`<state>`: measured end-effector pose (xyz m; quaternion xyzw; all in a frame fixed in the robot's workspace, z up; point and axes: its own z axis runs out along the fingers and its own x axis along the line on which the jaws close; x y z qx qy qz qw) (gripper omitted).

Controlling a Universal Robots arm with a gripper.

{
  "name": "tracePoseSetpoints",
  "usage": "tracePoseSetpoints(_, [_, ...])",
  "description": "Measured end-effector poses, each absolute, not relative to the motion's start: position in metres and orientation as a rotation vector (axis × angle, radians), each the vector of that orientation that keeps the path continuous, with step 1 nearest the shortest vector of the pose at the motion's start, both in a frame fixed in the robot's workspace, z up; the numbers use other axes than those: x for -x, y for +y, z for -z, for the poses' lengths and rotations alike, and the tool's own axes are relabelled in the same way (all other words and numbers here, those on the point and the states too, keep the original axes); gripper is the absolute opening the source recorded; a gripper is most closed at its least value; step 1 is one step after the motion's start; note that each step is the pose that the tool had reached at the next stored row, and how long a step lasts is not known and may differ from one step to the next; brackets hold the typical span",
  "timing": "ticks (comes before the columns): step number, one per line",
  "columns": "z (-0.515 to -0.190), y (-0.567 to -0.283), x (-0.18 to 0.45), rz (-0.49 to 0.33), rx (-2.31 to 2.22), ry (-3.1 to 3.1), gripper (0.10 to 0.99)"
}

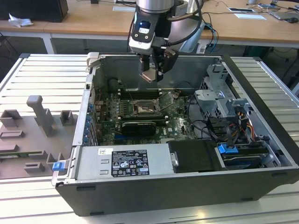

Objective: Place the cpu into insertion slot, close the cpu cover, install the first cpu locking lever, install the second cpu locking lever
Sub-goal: 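Place the cpu into insertion slot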

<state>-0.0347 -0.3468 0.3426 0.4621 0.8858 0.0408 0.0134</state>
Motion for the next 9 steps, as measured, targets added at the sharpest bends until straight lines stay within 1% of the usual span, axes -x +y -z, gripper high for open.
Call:
tracePoseSetpoints(5, [-0.341, -0.3467, 0.0346, -0.124, -1.577, 2.678, 0.541])
tracePoseSetpoints(9, [-0.3326, -0.3468, 0.0347, -0.121, -1.631, 2.645, 0.541])
